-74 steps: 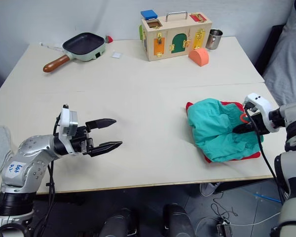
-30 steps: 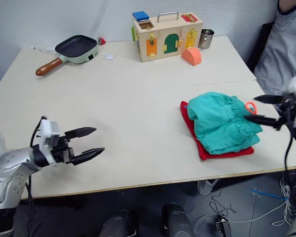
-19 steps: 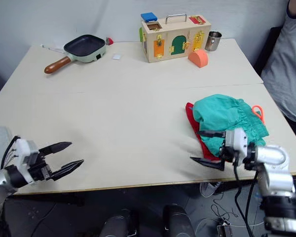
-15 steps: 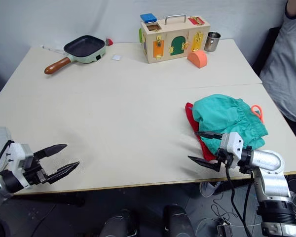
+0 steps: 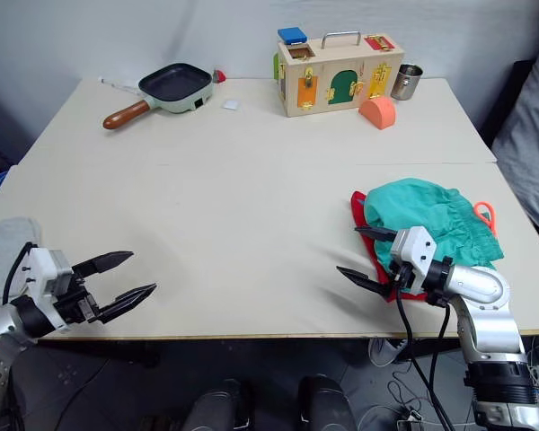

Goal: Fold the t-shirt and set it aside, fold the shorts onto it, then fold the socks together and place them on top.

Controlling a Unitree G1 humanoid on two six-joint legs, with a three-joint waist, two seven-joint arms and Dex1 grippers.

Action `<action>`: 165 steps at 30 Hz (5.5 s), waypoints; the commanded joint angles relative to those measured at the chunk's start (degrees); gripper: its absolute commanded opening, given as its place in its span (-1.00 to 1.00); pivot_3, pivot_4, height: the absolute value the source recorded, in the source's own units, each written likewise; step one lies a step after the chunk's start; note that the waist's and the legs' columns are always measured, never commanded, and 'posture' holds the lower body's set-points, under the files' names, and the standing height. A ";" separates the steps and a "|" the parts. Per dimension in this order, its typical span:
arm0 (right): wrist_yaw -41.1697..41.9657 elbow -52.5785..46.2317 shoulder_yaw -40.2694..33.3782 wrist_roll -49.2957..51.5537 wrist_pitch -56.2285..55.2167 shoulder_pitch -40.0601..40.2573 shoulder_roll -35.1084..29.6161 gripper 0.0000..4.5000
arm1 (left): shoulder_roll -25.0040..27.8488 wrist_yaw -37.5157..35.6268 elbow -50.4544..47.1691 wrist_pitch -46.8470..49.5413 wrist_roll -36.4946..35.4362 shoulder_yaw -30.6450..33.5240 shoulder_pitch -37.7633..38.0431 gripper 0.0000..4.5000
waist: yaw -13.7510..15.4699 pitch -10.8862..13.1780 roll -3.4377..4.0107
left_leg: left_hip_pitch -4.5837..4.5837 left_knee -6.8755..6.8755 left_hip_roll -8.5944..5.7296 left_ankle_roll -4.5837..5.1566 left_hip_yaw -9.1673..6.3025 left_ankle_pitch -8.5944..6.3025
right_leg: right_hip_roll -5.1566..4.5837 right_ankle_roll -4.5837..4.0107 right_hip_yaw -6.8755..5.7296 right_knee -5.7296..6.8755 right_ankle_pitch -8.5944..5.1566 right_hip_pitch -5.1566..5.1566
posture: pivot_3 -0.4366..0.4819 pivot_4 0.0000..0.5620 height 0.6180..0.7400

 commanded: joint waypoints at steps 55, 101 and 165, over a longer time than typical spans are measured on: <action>8.19 -17.55 4.85 16.20 -5.42 2.29 5.11 0.98 | 8.71 48.27 41.03 50.16 -29.16 35.55 -12.07 1.00 | 1.25 0.41 -0.26 | -0.42 -0.74 -1.63 0.23 -1.32 0.52 | -1.17 1.14 -0.32 -0.15 -0.41 0.15 | -0.05 -0.47 1.00; 3.96 -16.38 -2.59 12.93 -1.65 5.42 -4.29 1.00 | -2.27 13.46 9.32 57.52 -20.83 -16.27 -27.38 -0.99 | 1.71 0.48 -0.25 | -0.41 -0.78 -1.70 0.23 -1.19 0.79 | -1.18 1.24 -0.21 -0.09 -0.32 0.11 | -0.05 -0.47 1.00; -9.38 0.89 25.44 -10.84 21.65 -17.33 10.08 -0.98 | -6.73 -10.21 61.00 -9.88 27.91 -28.20 -54.52 -1.00 | -0.35 0.51 -0.62 | -1.53 0.34 -1.77 0.69 -0.98 0.93 | -1.19 1.53 -0.13 0.78 0.03 -0.78 | -0.05 -0.47 1.00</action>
